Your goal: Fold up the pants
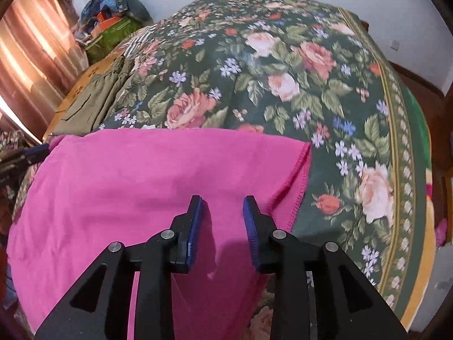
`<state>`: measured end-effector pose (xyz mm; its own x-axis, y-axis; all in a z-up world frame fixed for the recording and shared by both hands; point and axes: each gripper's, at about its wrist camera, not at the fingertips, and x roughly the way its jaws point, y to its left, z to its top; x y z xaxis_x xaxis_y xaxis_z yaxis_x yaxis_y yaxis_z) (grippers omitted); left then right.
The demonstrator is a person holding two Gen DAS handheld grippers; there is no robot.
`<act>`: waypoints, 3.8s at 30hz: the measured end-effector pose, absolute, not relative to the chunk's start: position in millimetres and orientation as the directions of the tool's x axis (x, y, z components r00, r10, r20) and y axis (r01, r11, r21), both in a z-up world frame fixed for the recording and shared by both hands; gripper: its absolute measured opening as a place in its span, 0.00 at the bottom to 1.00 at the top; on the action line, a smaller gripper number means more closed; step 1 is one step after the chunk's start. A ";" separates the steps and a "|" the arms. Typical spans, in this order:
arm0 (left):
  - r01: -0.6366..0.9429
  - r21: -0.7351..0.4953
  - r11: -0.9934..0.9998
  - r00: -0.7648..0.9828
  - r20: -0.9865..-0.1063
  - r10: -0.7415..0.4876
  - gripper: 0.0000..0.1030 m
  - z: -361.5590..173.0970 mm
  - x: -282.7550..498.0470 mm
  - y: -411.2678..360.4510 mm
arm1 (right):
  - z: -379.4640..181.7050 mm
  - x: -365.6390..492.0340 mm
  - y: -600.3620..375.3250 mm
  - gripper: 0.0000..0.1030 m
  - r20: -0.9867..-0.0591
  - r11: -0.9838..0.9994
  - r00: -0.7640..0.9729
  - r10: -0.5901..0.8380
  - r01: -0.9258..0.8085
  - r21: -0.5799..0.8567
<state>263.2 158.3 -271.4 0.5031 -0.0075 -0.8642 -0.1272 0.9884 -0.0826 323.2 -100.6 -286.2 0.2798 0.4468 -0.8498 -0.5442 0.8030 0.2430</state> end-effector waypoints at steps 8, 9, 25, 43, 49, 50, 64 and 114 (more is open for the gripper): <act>-0.185 -0.111 0.976 0.482 -0.876 -0.008 0.21 -269.0 239.4 175.6 | -272.3 311.7 -105.5 0.30 -0.867 0.833 0.317 0.384 -0.524 0.178; -0.175 -0.116 0.978 0.495 -0.869 -0.014 0.21 -262.0 236.2 172.7 | -267.9 308.2 -108.1 0.30 -0.862 0.831 0.319 0.393 -0.524 0.185; -0.015 -0.154 0.988 0.504 -0.855 -0.126 0.36 -254.9 185.2 78.1 | -239.8 201.2 -101.6 0.41 -0.842 0.742 0.268 0.468 -0.637 0.210; -0.196 -0.200 0.960 0.547 -0.835 -0.062 0.81 -220.0 110.1 127.5 | -208.4 160.4 -153.1 0.41 -0.807 0.810 0.383 0.450 -0.556 0.188; -0.236 -0.384 0.893 0.523 -0.825 -0.216 0.84 -234.5 102.5 135.3 | -185.9 155.1 -143.8 0.43 -0.745 0.794 0.439 0.502 -0.576 0.195; -0.244 -0.411 0.878 0.515 -0.822 -0.242 0.84 -239.4 102.7 134.8 | -186.1 155.1 -139.4 0.43 -0.741 0.787 0.436 0.511 -0.583 0.200; -0.317 -0.598 0.736 0.478 -0.771 -0.421 0.85 -272.4 120.9 124.2 | -219.2 153.2 -91.7 0.43 -0.768 0.729 0.340 0.542 -0.645 0.229; -0.124 -0.073 0.990 0.735 -0.677 0.042 0.28 -165.0 113.2 53.0 | -221.1 167.3 -45.8 0.45 -0.761 0.679 0.254 0.597 -0.666 0.310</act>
